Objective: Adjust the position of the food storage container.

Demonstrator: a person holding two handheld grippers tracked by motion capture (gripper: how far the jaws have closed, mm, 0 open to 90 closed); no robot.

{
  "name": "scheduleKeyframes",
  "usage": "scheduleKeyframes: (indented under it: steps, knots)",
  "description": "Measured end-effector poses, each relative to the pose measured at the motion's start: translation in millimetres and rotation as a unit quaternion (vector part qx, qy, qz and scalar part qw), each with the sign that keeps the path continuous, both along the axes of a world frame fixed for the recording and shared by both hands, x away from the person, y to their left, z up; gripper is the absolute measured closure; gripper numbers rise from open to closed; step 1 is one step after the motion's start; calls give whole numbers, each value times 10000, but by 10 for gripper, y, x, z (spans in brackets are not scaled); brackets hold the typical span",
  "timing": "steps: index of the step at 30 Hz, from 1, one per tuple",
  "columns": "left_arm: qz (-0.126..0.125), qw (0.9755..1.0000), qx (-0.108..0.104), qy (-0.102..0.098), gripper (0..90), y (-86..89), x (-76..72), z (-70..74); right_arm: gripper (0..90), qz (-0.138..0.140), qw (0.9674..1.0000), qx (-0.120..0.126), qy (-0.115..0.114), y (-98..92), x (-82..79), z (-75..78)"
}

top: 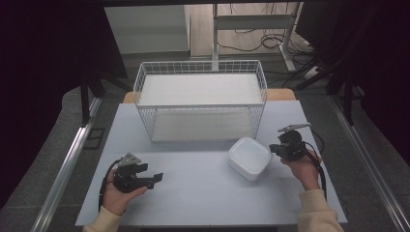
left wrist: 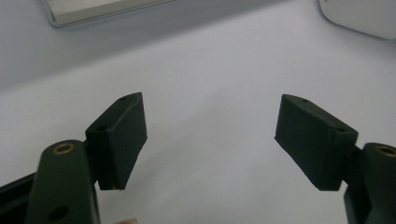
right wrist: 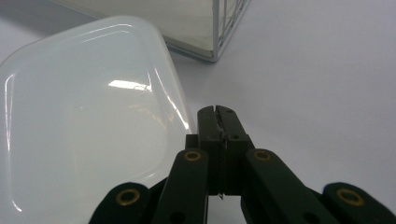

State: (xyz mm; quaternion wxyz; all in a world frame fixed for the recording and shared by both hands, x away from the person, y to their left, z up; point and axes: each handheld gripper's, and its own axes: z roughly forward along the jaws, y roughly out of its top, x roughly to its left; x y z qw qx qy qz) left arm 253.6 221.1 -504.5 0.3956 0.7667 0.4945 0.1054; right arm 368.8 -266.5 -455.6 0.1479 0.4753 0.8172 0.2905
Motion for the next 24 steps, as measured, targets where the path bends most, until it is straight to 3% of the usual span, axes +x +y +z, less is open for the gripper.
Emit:
scheduleKeyframes:
  steps: [18, 24]
  knots:
    - [-13, 10000, 11, 6, 246, -14, 5, -7, 899, 127, 9998, -106, -82, 14, -9, -3]
    - [-24, 10000, 28, 6, 246, -14, 5, -11, 899, 249, 9997, -75, 18, 66, -32, 1]
